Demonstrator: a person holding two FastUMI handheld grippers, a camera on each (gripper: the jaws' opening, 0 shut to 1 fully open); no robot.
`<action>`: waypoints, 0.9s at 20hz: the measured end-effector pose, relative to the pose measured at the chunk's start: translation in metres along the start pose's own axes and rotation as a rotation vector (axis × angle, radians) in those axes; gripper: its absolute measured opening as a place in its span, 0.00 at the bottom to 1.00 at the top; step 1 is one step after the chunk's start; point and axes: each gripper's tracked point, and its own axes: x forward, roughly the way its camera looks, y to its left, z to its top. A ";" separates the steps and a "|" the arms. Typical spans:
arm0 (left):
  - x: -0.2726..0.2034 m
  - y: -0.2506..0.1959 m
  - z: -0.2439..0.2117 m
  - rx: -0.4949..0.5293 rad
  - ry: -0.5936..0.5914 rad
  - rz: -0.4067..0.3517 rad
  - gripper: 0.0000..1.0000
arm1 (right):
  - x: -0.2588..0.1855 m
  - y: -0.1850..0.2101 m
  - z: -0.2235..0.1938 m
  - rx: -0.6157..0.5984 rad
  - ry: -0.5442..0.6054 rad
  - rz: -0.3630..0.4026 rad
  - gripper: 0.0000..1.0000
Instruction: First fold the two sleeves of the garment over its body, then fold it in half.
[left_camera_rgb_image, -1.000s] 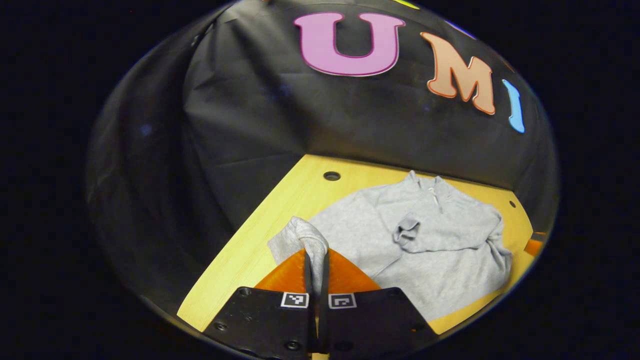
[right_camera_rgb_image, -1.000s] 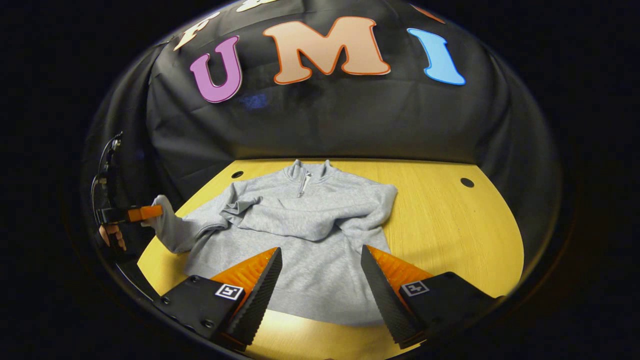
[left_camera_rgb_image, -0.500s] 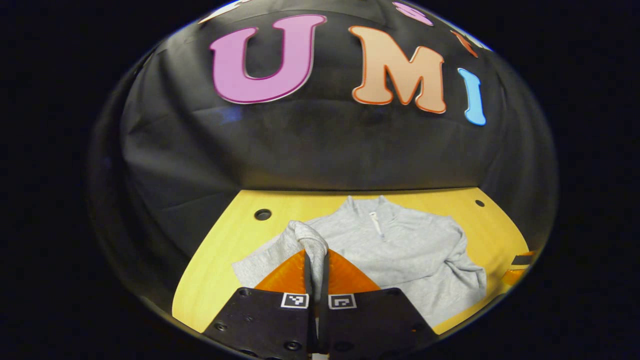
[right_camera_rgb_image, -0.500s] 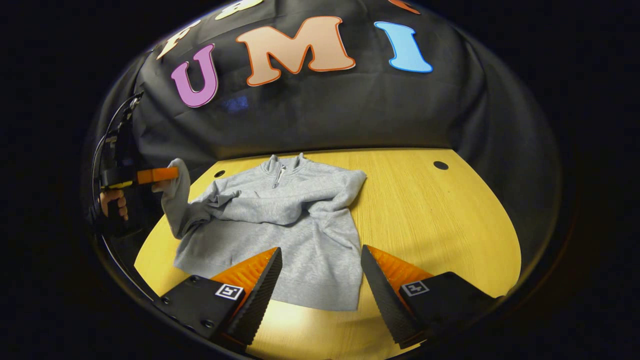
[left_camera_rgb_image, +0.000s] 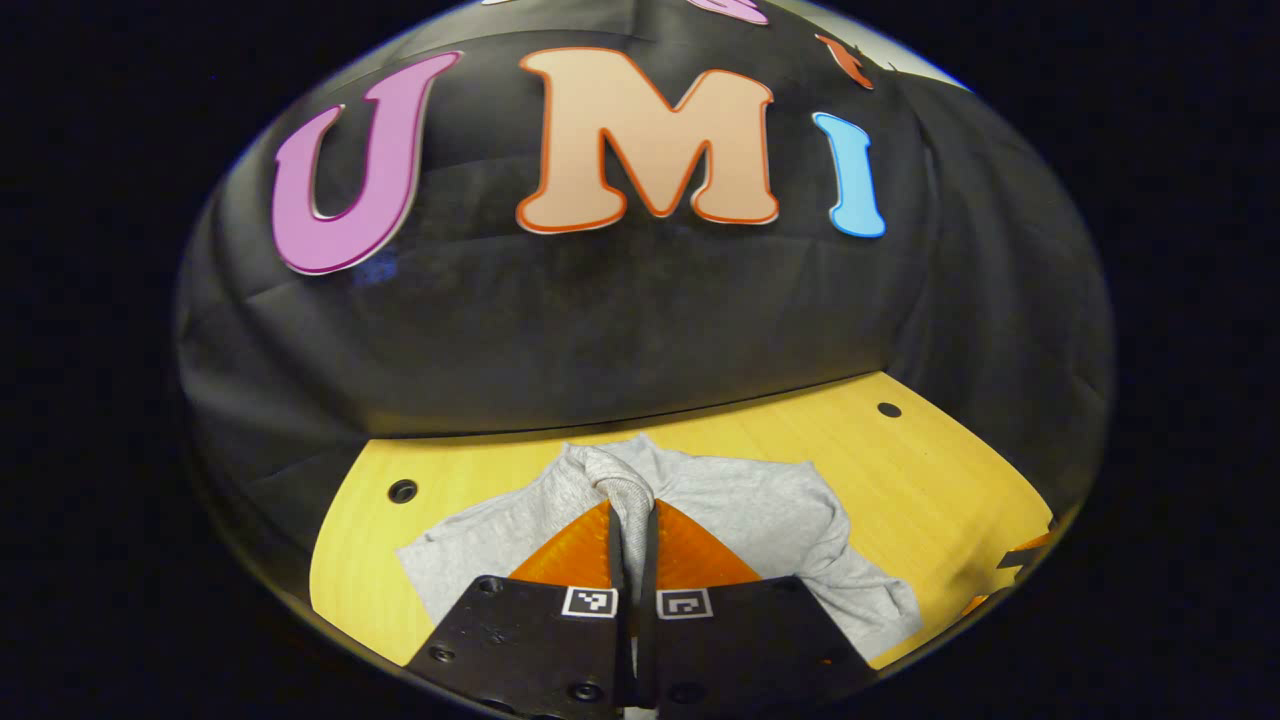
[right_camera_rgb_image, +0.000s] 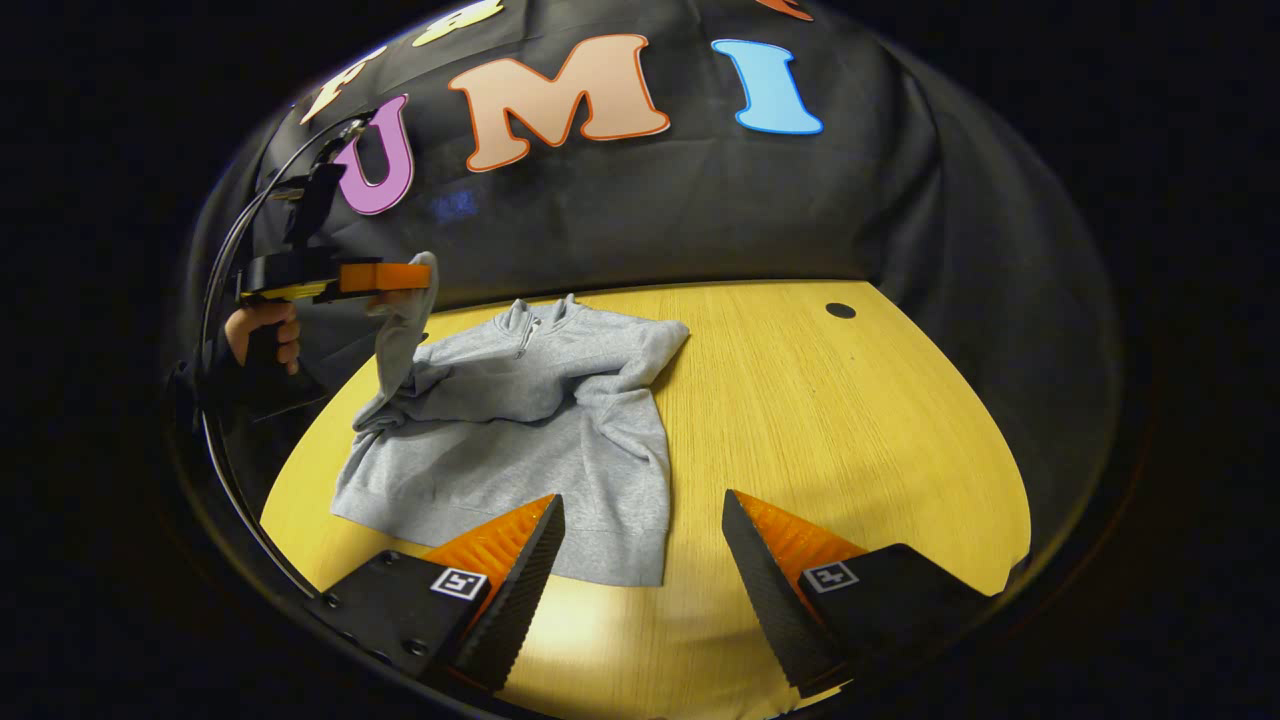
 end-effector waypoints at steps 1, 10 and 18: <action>0.009 -0.012 -0.002 0.003 0.016 -0.013 0.00 | -0.002 -0.004 -0.003 0.003 0.004 -0.003 0.98; 0.064 -0.097 -0.038 0.012 0.134 -0.087 0.04 | -0.012 -0.040 -0.025 -0.002 0.047 -0.010 0.95; 0.036 -0.068 -0.039 -0.070 0.083 -0.013 0.98 | 0.008 -0.026 -0.008 -0.049 0.024 0.071 0.94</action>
